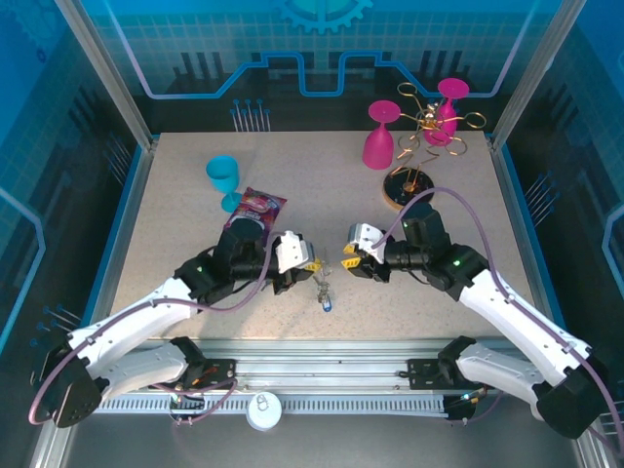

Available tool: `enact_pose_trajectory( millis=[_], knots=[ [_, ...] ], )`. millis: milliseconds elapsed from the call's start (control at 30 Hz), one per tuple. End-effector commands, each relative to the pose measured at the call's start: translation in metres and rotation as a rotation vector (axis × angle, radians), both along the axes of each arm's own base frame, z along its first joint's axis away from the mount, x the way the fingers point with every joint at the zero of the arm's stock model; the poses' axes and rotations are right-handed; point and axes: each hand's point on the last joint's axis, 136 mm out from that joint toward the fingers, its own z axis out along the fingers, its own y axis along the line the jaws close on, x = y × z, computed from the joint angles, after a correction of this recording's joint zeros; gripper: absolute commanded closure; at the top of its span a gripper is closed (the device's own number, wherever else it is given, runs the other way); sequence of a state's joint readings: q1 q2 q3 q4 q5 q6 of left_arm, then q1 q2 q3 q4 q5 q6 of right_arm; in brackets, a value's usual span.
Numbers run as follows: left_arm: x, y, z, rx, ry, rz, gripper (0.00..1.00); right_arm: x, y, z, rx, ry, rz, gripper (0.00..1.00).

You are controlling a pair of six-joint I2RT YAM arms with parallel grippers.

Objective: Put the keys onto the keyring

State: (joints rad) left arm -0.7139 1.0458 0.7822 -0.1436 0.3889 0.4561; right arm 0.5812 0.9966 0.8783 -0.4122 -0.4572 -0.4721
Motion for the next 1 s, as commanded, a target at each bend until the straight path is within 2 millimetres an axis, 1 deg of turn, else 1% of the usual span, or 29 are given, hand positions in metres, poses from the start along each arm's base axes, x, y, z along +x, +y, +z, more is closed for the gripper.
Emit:
enact_pose_trajectory(
  millis=[0, 133, 200, 233, 300, 467, 567, 733, 967],
  knots=[
    [0.005, 0.013, -0.010, 0.204, -0.034, 0.009, 1.00, 0.002, -0.010, 0.005, -0.080, -0.067, -0.019, 0.73],
    [0.010, 0.024, -0.019, 0.360, -0.021, 0.022, 1.00, 0.006, -0.005, 0.001, -0.059, -0.040, -0.049, 0.75],
    [0.009, 0.027, -0.019, 0.398, -0.014, 0.017, 1.00, 0.009, -0.002, 0.000, -0.037, -0.025, -0.078, 0.76],
    [0.009, 0.027, -0.019, 0.407, -0.009, 0.013, 1.00, 0.010, 0.000, 0.003, -0.018, -0.019, -0.085, 0.77],
    [0.007, 0.026, -0.016, 0.400, -0.003, 0.003, 1.00, 0.007, 0.003, -0.006, -0.001, 0.010, -0.087, 0.78],
    [-0.003, 0.019, -0.013, 0.357, 0.037, -0.047, 1.00, -0.005, 0.018, -0.007, 0.063, 0.037, -0.021, 0.79],
    [-0.002, 0.016, -0.010, 0.315, 0.083, -0.038, 1.00, -0.011, 0.028, -0.009, 0.088, 0.045, 0.022, 0.79],
    [-0.005, 0.012, -0.008, 0.258, 0.170, -0.037, 1.00, -0.011, 0.039, -0.012, 0.134, 0.039, 0.054, 0.79],
    [-0.008, 0.010, -0.012, 0.250, 0.241, -0.033, 1.00, -0.015, 0.048, -0.020, 0.121, 0.040, 0.112, 0.79]
  ],
)
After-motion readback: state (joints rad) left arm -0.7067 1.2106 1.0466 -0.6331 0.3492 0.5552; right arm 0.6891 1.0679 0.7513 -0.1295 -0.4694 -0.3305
